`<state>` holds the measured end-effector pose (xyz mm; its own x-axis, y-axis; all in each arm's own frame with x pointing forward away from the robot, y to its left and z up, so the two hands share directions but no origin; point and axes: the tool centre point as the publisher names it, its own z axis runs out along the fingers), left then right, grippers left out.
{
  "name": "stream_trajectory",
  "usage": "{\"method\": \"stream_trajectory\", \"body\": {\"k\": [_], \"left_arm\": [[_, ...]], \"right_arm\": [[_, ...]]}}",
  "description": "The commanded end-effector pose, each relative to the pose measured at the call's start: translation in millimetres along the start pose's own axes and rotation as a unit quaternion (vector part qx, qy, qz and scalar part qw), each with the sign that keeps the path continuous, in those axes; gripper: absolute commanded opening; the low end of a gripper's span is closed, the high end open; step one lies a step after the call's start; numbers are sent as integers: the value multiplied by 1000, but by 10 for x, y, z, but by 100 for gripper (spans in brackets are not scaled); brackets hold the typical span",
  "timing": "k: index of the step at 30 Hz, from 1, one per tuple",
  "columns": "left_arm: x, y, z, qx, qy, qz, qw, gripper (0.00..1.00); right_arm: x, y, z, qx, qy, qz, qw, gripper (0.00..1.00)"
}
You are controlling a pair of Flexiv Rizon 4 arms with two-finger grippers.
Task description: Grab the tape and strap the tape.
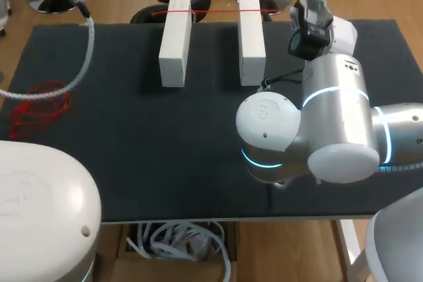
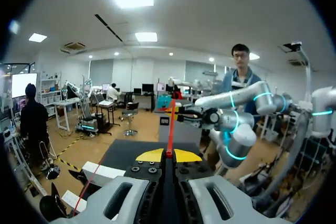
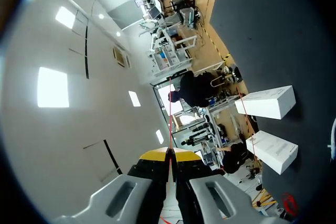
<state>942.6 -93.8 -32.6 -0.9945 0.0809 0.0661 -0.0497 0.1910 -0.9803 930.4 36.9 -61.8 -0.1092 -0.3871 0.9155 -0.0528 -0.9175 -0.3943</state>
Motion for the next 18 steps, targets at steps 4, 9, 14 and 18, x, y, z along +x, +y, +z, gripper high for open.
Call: {"method": "stream_trajectory", "body": {"k": [4, 9, 14, 18], "left_arm": [[-42, -142, -12, -368, 9, -18, 930, 0], [-33, -229, -55, -430, -12, -14, 903, 0], [-26, -234, -49, -476, -21, -17, 879, 0], [-28, -231, -24, -482, -34, -20, 875, 0]], "right_arm": [[35, -3, 1, -1, -4, -1, 1000, 0], [35, -3, 1, -1, -4, -1, 1000, 0], [35, -3, 1, -1, -4, -1, 1000, 0], [35, -3, 1, -1, -4, -1, 1000, 0]]}}
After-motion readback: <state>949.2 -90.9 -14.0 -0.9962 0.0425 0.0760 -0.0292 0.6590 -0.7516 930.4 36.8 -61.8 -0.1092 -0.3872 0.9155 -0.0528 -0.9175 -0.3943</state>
